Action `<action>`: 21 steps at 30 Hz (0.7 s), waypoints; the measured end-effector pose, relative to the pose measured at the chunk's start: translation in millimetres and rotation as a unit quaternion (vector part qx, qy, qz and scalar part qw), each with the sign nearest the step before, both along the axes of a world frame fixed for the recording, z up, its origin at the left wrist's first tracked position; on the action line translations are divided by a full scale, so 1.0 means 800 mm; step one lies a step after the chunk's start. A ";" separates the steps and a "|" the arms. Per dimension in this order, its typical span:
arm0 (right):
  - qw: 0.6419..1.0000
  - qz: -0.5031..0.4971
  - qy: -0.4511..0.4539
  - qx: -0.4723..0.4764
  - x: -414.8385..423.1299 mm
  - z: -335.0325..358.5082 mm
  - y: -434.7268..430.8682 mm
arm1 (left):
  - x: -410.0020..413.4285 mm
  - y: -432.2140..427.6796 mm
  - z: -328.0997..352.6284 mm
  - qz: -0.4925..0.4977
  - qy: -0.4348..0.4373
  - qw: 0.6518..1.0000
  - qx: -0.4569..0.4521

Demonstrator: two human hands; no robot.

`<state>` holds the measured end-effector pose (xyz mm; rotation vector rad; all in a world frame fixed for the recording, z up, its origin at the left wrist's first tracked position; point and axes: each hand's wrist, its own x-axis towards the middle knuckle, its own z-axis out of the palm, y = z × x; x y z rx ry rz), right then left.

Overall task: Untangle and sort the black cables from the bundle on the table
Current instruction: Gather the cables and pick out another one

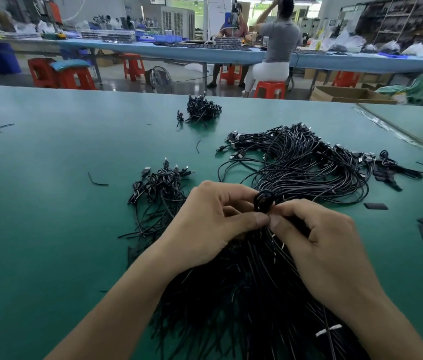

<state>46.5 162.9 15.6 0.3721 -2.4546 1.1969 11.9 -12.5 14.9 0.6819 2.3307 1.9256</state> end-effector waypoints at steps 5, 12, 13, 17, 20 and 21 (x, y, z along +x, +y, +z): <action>0.954 0.051 -0.211 -0.205 0.001 0.013 0.007 | 0.001 -0.002 0.003 -0.018 0.116 0.992 -0.046; 0.917 0.088 -0.332 -0.202 -0.003 0.022 0.027 | 0.009 0.004 0.006 0.024 0.360 0.907 -0.217; 0.908 0.096 -0.344 -0.220 -0.003 0.024 0.027 | 0.011 0.004 0.007 0.040 0.392 0.889 -0.232; 0.909 0.098 -0.342 -0.218 -0.006 0.020 0.031 | 0.014 0.005 0.008 0.038 0.414 0.870 -0.266; 0.910 0.102 -0.329 -0.230 -0.006 0.017 0.027 | 0.015 0.008 0.005 0.009 0.343 0.900 -0.269; 0.909 0.099 -0.325 -0.240 -0.006 0.016 0.026 | 0.016 0.010 0.004 0.001 0.321 0.912 -0.254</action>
